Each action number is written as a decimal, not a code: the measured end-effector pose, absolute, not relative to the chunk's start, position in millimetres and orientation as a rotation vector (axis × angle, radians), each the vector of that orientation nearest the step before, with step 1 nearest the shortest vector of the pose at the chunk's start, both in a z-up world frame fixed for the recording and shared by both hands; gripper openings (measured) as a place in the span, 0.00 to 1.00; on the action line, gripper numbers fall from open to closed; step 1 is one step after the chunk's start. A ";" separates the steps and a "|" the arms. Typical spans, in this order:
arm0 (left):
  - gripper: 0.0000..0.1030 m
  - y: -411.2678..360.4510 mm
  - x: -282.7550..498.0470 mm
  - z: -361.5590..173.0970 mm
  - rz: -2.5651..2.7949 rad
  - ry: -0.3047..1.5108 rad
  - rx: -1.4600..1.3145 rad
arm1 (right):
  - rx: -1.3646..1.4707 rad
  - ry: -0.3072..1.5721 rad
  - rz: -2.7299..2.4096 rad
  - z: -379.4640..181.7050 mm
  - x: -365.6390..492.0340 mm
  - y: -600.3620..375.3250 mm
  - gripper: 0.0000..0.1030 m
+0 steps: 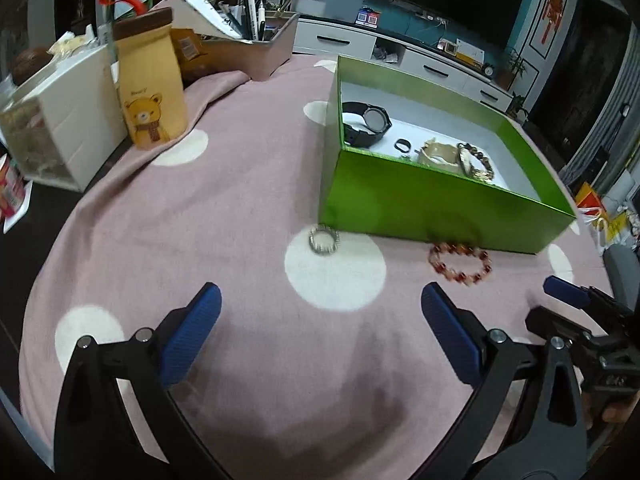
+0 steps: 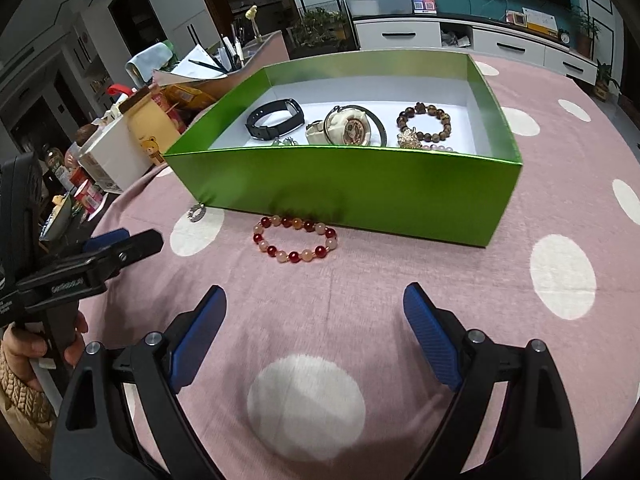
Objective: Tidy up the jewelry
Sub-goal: 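Grasp the silver ring with the left tool while the right tool grasps the red bead bracelet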
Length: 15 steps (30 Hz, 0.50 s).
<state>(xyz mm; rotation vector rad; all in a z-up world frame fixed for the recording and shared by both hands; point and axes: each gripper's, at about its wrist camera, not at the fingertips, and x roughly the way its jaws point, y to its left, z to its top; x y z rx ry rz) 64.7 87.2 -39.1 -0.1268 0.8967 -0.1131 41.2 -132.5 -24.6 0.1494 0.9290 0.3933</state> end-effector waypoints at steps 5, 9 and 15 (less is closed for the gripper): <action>0.82 79.2 85.9 -47.5 -0.137 0.909 -0.076 | 0.131 0.931 0.402 -29.0 52.1 -124.4 0.80; 0.74 74.6 97.4 -57.8 -0.147 0.930 -0.040 | 0.105 0.942 0.412 -35.1 60.4 -115.1 0.75; 0.65 67.3 104.9 -60.9 -0.169 0.916 0.016 | 0.082 0.949 0.409 -40.5 71.5 -108.3 0.67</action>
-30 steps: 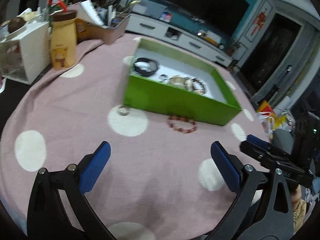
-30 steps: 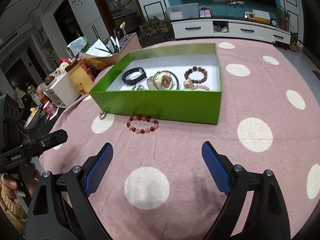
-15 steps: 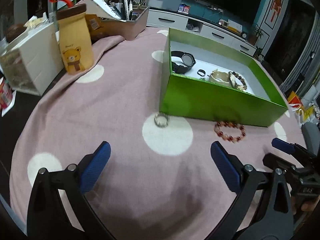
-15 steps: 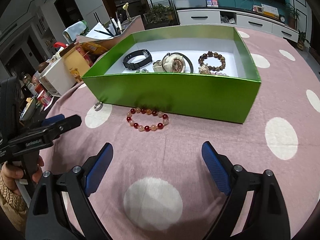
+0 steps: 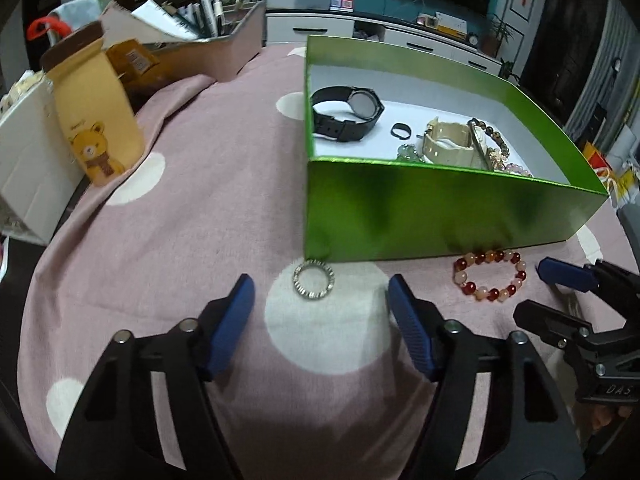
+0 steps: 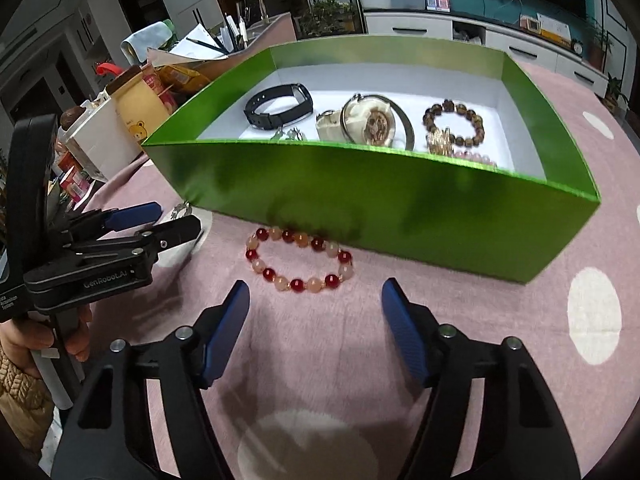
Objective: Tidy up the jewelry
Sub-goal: 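Grasp the silver ring with the left tool while the right tool grasps the red bead bracelet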
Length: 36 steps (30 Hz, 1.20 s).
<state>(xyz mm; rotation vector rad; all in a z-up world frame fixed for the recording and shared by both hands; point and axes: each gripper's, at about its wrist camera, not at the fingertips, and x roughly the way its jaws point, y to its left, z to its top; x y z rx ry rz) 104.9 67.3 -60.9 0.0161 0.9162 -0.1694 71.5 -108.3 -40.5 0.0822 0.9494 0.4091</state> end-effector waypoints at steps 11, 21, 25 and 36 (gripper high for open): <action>0.36 53.5 108.7 -61.3 -0.205 0.882 0.089 | -0.007 0.920 0.523 -34.3 71.2 -84.5 0.48; 0.20 64.2 106.2 -60.5 -0.203 0.885 0.051 | -0.161 0.934 0.557 -41.3 77.3 -64.4 0.21; 0.20 62.4 104.7 -60.8 -0.208 0.887 0.047 | -0.199 0.928 0.572 -41.6 73.4 -61.2 0.07; 0.20 65.2 92.1 -57.7 -0.231 0.902 -0.034 | 0.065 0.914 0.628 -23.7 65.4 -94.3 0.07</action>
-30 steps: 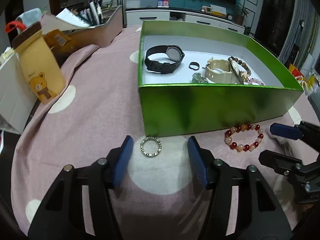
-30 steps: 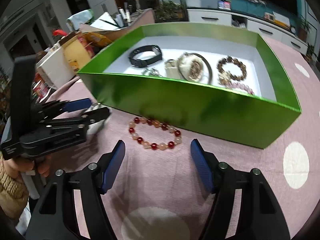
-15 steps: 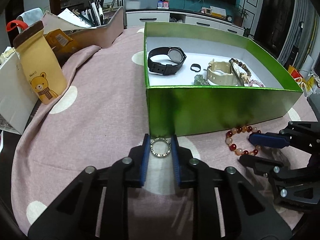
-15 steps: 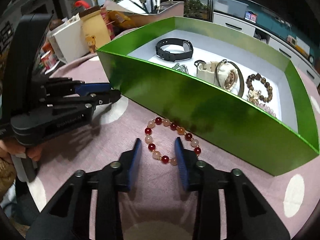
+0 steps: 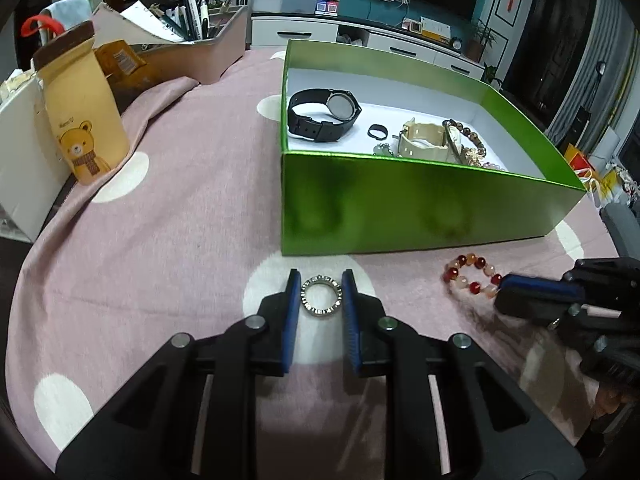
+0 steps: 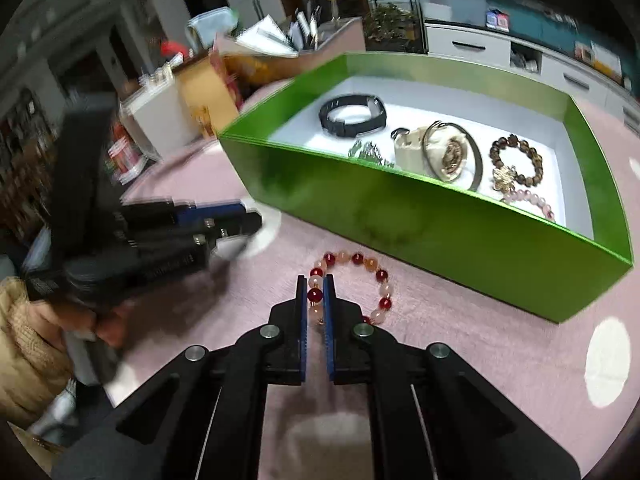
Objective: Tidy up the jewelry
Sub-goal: 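Carry the silver ring and red bead bracelet into the green box, open both tools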
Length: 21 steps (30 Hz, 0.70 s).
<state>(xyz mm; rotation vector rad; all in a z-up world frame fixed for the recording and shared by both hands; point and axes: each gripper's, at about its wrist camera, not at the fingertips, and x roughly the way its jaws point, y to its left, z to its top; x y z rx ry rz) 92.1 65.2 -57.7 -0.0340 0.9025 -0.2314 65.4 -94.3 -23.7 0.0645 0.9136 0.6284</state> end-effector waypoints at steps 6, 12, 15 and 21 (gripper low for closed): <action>0.20 64.9 78.3 -48.5 -0.245 0.887 -0.057 | 0.263 0.888 0.667 -8.5 60.7 -124.9 0.07; 0.20 58.0 64.9 -32.9 -0.270 0.859 -0.060 | 0.332 0.855 0.673 4.8 54.2 -141.5 0.07; 0.20 53.5 58.6 -21.4 -0.285 0.835 -0.057 | 0.348 0.829 0.670 13.5 50.1 -150.3 0.07; 0.20 44.8 52.1 4.1 -0.305 0.781 -0.048 | 0.381 0.767 0.652 31.8 45.0 -173.1 0.07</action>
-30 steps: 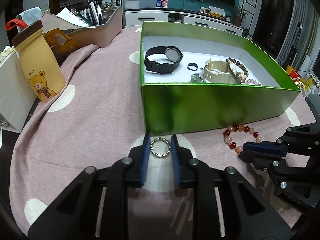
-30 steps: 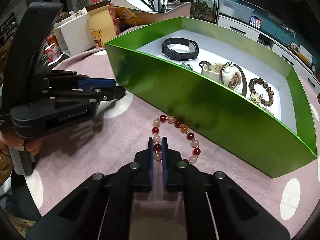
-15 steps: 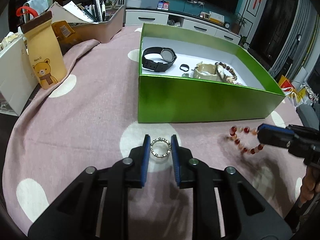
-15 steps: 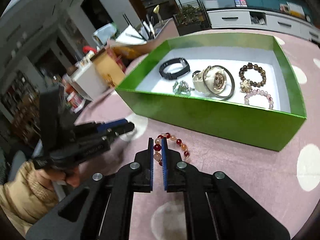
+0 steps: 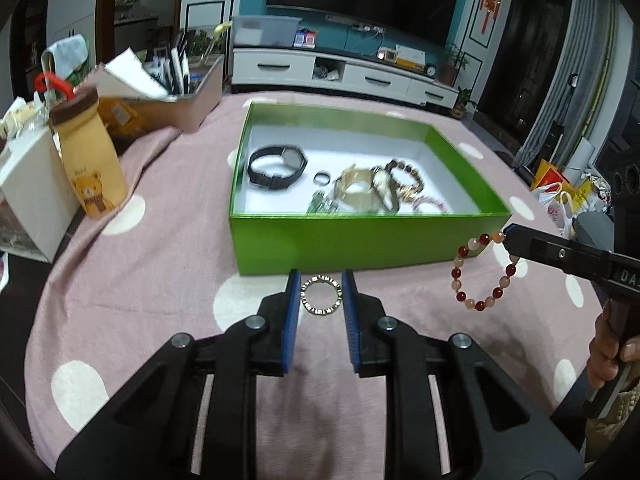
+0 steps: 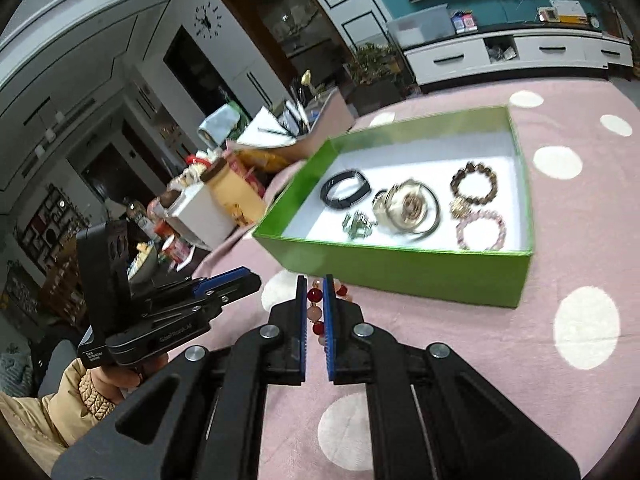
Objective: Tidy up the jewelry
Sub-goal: 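Carry the silver ring and red bead bracelet into the green box, open both tools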
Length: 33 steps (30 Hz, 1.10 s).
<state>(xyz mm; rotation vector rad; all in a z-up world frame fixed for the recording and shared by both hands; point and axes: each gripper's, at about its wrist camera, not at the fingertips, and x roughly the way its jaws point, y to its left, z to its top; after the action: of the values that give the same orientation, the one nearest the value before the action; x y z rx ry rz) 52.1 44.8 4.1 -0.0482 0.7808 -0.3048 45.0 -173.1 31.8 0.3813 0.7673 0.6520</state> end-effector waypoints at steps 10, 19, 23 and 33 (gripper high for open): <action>0.20 29.7 57.4 34.7 -0.321 0.726 -0.033 | 0.413 0.683 0.606 57.2 46.7 -205.4 0.07; 0.20 23.6 82.8 51.2 -0.315 0.704 -0.036 | 0.431 0.626 0.563 70.6 55.8 -225.8 0.07; 0.20 20.9 99.4 54.0 -0.309 0.707 -0.035 | 0.435 0.607 0.538 74.2 63.2 -231.8 0.07; 0.20 22.7 134.3 49.0 -0.260 0.729 -0.026 | 0.426 0.604 0.510 71.6 90.7 -228.2 0.07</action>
<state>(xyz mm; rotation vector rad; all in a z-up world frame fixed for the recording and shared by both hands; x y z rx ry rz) 134.3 22.7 49.0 -0.0257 0.7288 -0.2599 90.7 -228.2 71.6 0.4264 0.6037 0.5104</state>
